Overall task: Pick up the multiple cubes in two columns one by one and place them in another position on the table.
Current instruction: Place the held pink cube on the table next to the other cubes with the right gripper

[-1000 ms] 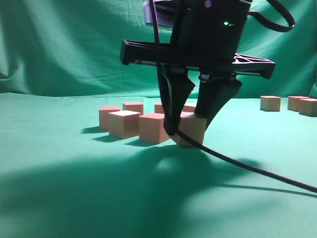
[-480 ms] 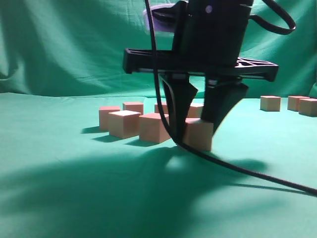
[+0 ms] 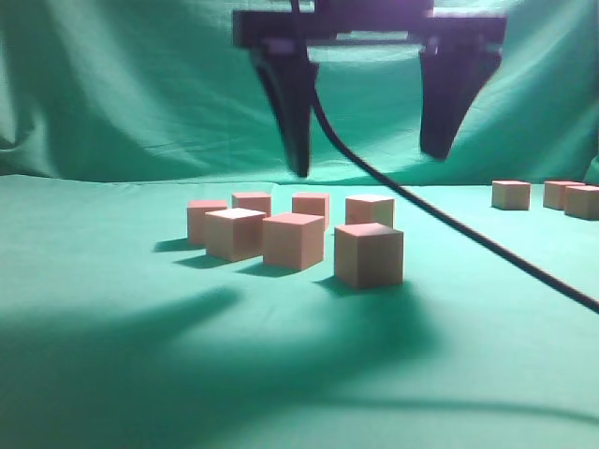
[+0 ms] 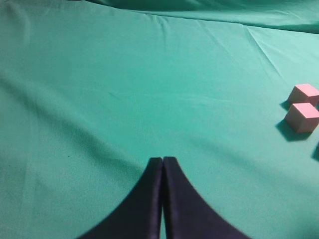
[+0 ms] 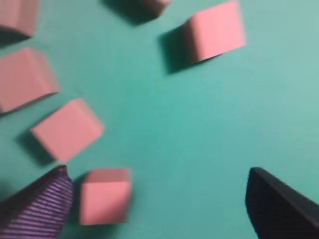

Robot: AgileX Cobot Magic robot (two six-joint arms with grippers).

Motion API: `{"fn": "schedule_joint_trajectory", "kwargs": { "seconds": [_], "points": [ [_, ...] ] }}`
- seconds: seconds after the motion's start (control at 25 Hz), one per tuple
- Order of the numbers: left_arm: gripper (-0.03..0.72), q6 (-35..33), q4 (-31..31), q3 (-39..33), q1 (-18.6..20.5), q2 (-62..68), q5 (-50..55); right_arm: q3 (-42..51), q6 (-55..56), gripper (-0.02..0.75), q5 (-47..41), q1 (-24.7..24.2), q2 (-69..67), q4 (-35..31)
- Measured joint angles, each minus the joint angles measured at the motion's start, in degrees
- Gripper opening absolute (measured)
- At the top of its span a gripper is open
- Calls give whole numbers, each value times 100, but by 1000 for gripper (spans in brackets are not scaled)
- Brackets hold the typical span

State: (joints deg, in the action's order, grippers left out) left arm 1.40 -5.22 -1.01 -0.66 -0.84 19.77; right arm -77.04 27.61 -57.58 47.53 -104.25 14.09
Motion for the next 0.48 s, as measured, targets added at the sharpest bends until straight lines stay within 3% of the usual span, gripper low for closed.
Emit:
{"fn": "schedule_joint_trajectory", "kwargs": {
  "seconds": [0.12,0.16,0.24,0.4,0.48],
  "points": [
    [0,0,0,0,0,0,0,-500,-4,667,-824,0,0,1024],
    [0,0,0,0,0,0,0,-633,39,617,-1010,0,0,1415],
    [0,0,0,0,0,0,0,-825,156,614,-1132,-102,0,2193],
    [0,0,0,0,0,0,0,-953,191,614,-1153,-772,112,2504],
    [0,0,0,0,0,0,0,-953,157,561,-1175,-1328,185,2407]
  ]
}}
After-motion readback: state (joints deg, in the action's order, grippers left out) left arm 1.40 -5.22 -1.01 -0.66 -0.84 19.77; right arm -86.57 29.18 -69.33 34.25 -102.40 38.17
